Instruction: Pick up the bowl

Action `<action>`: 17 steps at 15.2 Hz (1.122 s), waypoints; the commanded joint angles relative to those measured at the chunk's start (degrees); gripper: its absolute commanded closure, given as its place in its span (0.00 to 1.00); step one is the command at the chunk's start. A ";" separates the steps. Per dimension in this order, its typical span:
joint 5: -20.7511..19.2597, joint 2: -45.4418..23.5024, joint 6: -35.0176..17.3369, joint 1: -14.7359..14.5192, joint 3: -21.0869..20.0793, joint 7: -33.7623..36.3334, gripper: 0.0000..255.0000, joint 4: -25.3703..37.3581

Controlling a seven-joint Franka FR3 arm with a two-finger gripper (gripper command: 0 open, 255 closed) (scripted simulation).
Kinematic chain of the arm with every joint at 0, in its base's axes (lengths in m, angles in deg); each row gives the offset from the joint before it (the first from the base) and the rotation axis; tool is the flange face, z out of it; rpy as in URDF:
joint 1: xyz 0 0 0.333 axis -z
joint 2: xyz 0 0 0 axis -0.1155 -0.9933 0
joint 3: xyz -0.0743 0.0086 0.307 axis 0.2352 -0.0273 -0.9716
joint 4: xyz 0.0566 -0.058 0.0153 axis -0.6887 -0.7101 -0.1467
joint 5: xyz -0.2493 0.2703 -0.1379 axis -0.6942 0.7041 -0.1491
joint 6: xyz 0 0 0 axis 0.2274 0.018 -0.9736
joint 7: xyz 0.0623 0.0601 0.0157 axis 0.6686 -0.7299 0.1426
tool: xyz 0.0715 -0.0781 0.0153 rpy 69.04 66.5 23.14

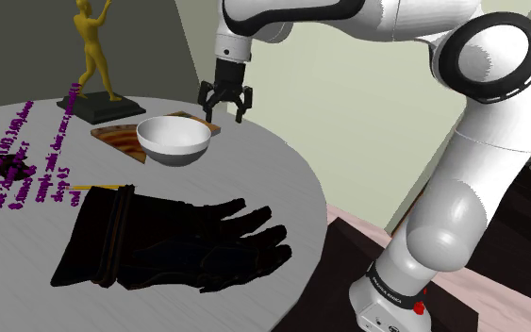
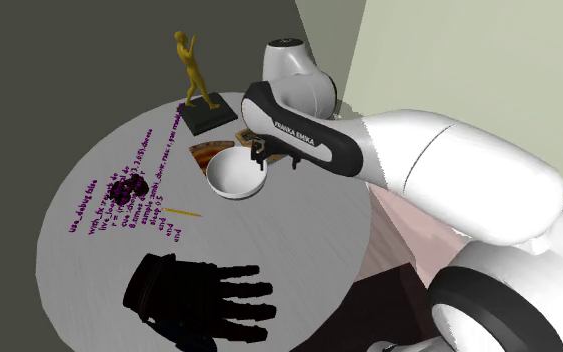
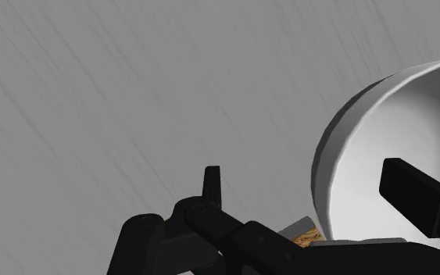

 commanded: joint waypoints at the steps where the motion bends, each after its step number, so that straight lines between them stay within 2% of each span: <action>1: -0.22 -4.52 0.45 -0.66 -0.42 1.41 0.00 5.36; 3: -0.52 -8.65 1.30 -1.29 -0.63 2.47 0.00 10.66; 12: -0.48 -8.97 -4.37 -1.28 -0.55 1.94 0.00 5.28; 13: -0.47 -8.96 -4.46 -1.28 -0.56 1.94 1.00 5.19; 17: -0.47 -8.94 -4.43 -1.31 -0.57 1.98 1.00 5.21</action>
